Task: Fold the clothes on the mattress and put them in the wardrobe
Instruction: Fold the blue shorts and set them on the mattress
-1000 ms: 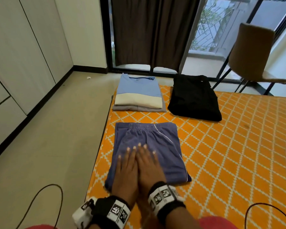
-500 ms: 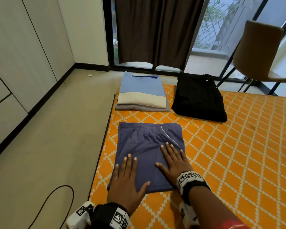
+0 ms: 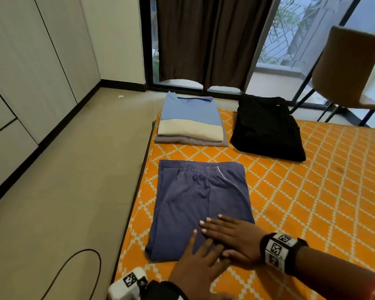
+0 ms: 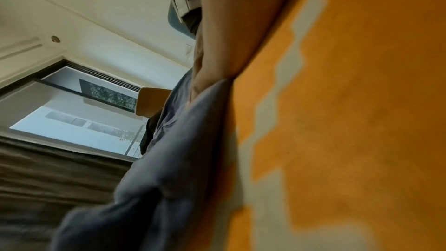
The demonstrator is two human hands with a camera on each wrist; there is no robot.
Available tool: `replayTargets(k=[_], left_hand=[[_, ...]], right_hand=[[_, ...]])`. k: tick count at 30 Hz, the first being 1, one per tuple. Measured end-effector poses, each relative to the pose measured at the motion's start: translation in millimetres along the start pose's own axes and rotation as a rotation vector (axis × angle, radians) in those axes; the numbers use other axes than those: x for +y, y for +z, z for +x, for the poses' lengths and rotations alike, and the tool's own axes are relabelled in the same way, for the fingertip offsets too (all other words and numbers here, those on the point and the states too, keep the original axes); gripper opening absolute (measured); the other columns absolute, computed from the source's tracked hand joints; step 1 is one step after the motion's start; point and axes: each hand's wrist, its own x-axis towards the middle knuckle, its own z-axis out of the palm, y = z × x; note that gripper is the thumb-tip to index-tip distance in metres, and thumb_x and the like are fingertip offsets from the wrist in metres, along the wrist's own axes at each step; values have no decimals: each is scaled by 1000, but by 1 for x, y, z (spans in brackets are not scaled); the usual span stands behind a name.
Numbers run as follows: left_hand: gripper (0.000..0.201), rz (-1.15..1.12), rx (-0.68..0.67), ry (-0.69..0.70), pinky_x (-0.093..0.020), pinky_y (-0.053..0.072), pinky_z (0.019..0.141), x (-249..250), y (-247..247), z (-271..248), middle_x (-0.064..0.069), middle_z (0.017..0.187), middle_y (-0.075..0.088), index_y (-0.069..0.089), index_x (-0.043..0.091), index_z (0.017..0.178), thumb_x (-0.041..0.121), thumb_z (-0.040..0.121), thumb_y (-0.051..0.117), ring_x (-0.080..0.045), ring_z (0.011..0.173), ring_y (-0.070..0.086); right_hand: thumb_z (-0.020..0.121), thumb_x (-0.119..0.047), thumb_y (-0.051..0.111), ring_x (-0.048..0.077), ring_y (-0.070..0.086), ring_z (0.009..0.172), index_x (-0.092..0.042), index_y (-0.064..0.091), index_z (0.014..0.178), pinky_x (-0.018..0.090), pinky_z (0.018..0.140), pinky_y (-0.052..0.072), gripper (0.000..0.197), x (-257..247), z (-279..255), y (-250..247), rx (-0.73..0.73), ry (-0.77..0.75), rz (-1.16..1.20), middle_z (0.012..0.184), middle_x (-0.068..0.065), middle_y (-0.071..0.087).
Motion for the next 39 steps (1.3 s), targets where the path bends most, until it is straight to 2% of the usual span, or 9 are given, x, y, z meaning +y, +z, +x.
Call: replayTargets(k=[6, 14, 17, 20, 22, 25, 29, 36, 39], left_hand=[[73, -25, 2, 8, -59, 17, 103, -5, 4, 2, 6, 154, 38, 34, 37, 149, 78, 90, 22, -21, 140, 31], [87, -151, 11, -129, -59, 13, 107, 4, -22, -4, 7, 156, 35, 27, 29, 153, 83, 86, 19, -17, 140, 40], [91, -167, 96, -229, -68, 10, 106, 7, -19, -4, 4, 159, 28, 27, 31, 153, 87, 81, 23, -24, 144, 30], [94, -96, 104, -218, -70, 9, 104, 5, -13, -1, 5, 152, 36, 19, 37, 153, 90, 76, 27, -36, 131, 40], [94, -59, 132, -221, -70, 13, 102, 4, -10, 2, 6, 144, 39, 16, 40, 152, 90, 74, 33, -36, 119, 55], [78, 32, 191, -224, -77, 23, 98, 2, -1, 7, 5, 148, 37, 26, 46, 148, 65, 80, 58, -33, 118, 60], [52, 76, 274, -213, -70, 12, 101, 3, 7, 10, 3, 150, 42, 34, 43, 145, 43, 93, 39, -35, 130, 46], [71, 36, 69, -245, -71, 19, 99, 4, -3, 6, 0, 154, 39, 33, 39, 148, 72, 86, 40, -37, 137, 38], [81, -31, 0, -272, -71, 14, 102, 7, -11, 4, 0, 155, 35, 34, 40, 148, 85, 81, 19, -36, 138, 37]], right_hand=[[96, -65, 25, 20, 2, 151, -19, 5, 156, 41, 121, 2, 78, 68, -13, -1, -27, 3, -101, 164, 1, 1], [100, -58, 8, 34, 24, 146, -19, -1, 156, 46, 118, 6, 69, 118, -38, -31, 339, 659, -211, 162, 7, 11], [101, -54, 12, 28, 16, 148, -15, 20, 153, 46, 119, 9, 66, 88, 15, -64, 443, 365, -233, 159, 10, 22], [103, -43, 15, 22, 12, 150, -14, 30, 151, 46, 121, 11, 59, 38, 80, -38, 253, -215, -241, 160, 6, 21], [103, -39, 20, 19, 6, 151, -11, 24, 153, 48, 119, 14, 58, 27, 100, -22, 95, -342, -162, 162, 4, 16], [100, -46, 27, 18, 3, 151, -12, 20, 155, 45, 122, 9, 65, 41, 111, -20, 110, -377, -119, 163, 2, 12], [95, -59, 32, 18, 0, 151, -16, 14, 156, 46, 122, 5, 77, 67, 124, -19, 115, -346, -163, 164, 1, 5], [93, -64, 36, 18, -1, 151, -15, 7, 156, 41, 122, 9, 85, 101, 131, -36, 131, -130, -261, 164, 2, 3], [94, -69, 19, 20, 1, 151, -17, 6, 156, 46, 121, 0, 83, 99, 129, -44, 149, 13, -378, 163, 1, 1]])
